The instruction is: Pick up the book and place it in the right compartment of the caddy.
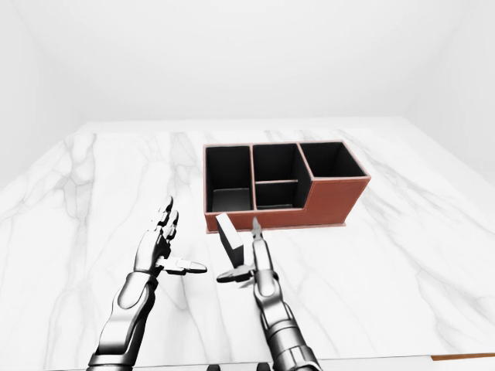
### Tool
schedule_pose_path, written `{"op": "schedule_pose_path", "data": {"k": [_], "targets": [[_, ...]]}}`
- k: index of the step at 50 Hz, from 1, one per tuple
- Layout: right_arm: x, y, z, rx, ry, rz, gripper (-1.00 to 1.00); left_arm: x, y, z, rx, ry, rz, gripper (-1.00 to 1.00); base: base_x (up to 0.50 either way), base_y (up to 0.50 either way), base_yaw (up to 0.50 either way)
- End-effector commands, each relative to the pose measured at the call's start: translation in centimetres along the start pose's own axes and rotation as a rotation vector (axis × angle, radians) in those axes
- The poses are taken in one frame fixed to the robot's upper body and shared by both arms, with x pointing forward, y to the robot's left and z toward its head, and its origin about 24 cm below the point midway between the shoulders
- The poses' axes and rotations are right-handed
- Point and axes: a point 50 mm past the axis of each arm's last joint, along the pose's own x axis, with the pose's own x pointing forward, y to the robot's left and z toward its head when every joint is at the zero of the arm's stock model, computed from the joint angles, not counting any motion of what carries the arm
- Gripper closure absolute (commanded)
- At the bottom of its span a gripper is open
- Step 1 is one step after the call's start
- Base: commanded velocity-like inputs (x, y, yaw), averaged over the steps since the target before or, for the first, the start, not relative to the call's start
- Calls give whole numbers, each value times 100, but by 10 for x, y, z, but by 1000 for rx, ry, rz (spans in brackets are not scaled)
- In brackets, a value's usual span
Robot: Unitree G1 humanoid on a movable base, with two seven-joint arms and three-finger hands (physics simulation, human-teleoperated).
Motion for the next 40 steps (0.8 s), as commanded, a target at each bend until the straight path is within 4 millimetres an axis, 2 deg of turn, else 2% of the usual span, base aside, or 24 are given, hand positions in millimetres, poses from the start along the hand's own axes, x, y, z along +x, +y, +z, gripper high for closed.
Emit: {"op": "schedule_pose_path", "data": {"k": [1, 5, 6, 7, 8, 18, 22, 26, 29, 34, 35, 38, 39, 40], "targets": [[-1, 8, -8, -20, 40, 15, -100, 1, 1, -2, 6, 2, 12, -100, 0, 0, 0], [-5, 14, -3, -16, 9, 30, -100, 1, 1, -1, 6, 1, 11, -100, 0, 0, 0], [-5, 14, -3, -10, 5, 38, -86, 1, 1, -1, 6, 1, 11, -100, 0, 0, 0], [-6, 14, -1, -9, -4, 33, 89, 1, 1, -1, 5, 1, 11, -100, 0, 0, 0], [-7, 15, 0, 5, -12, 46, 100, 1, 1, -1, 5, 1, 11, -100, 0, 0, 0], [-7, 16, -7, -3, 24, 48, 100, 1, 0, -2, 7, 3, 8, -100, 0, 0, 0], [-7, 12, 0, 10, -10, 41, 100, 1, 0, -2, 7, 3, 8, -100, 0, 0, 0], [-7, 4, 15, 46, -79, 24, 100, 0, 0, -1, 6, 3, 9, -100, 0, 0, 0], [-10, -12, 47, 87, -221, -9, 100, 1, 0, -2, 6, 4, 9, -100, 0, 0, 0], [-9, -37, 85, 151, -275, -55, 100, 1, 0, -1, 6, 6, 10, -100, 0, 0, 0], [-14, -49, 110, 175, -386, -75, 100, 1, 0, -2, 7, 7, 10, -100, 0, 0, 0], [-26, -67, 148, 200, -554, -111, 100, 1, 0, -2, 8, 8, 11, -100, 0, 0, 0], [-35, -78, 170, 214, -657, -129, 100, 1, 0, -2, 7, 8, 12, -100, 0, 0, 0], [-35, -78, 172, 216, -663, -129, 100, 2, 1, -3, 7, 9, 12, -100, 0, 0, 0]]}}
